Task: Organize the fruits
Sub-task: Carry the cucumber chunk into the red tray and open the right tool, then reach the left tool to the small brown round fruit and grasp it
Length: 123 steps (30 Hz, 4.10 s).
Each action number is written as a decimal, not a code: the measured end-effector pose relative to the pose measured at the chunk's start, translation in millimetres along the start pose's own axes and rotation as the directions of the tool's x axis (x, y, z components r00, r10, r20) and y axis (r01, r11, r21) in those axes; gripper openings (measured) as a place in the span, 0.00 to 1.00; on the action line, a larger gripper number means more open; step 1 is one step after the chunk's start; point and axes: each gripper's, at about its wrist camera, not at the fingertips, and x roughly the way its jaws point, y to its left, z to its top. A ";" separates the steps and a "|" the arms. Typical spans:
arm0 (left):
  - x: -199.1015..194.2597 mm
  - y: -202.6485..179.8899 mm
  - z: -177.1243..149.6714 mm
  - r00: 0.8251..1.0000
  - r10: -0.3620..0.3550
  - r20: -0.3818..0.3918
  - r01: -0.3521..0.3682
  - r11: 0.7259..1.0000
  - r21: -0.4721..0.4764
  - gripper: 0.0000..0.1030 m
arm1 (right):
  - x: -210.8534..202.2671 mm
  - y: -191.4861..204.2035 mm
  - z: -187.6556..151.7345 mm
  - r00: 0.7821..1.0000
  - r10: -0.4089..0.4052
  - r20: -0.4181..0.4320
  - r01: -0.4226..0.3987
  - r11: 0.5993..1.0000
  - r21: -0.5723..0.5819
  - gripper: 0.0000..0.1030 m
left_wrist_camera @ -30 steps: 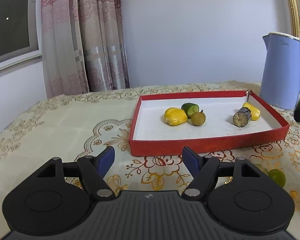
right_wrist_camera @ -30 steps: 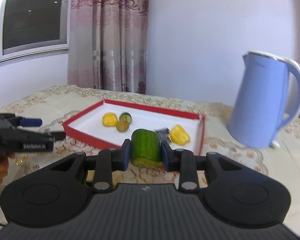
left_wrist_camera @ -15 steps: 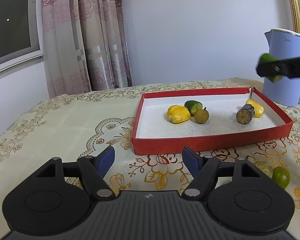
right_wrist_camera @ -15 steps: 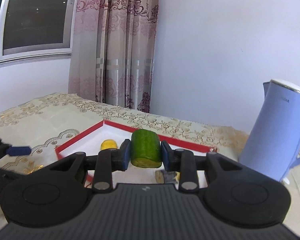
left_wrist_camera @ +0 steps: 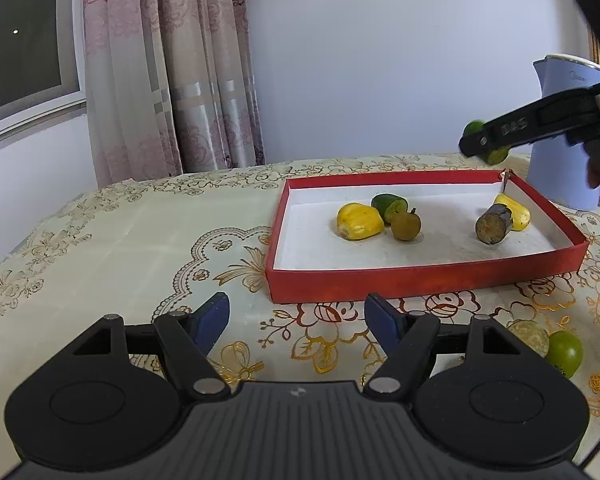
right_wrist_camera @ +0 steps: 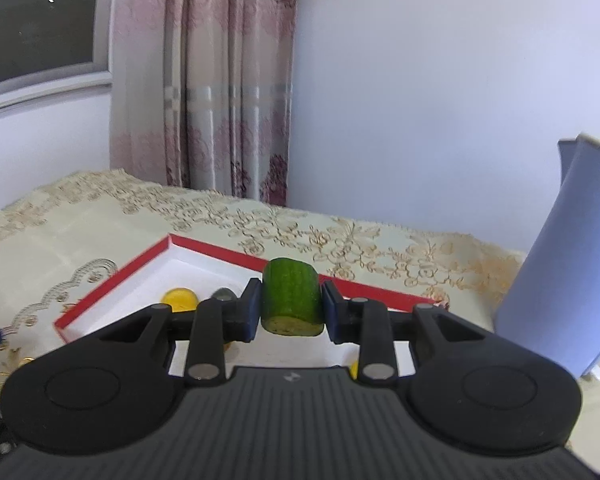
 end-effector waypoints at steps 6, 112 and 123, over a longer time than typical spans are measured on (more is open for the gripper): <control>0.3 0.6 -0.1 1.000 0.005 -0.001 -0.005 1.000 0.000 0.72 | 35.5 0.1 -8.0 0.996 -0.033 -0.087 0.033 0.999 -0.009 0.29; -20.7 1.7 -13.0 0.989 -0.133 -0.060 0.142 0.971 0.190 0.93 | -153.8 12.3 -119.5 0.968 -0.148 0.201 0.145 0.989 0.033 1.00; -38.6 -56.8 -30.6 0.959 -0.285 -0.006 0.255 0.847 0.466 0.85 | -150.2 12.1 -120.1 0.968 -0.162 0.190 0.160 0.987 0.027 1.00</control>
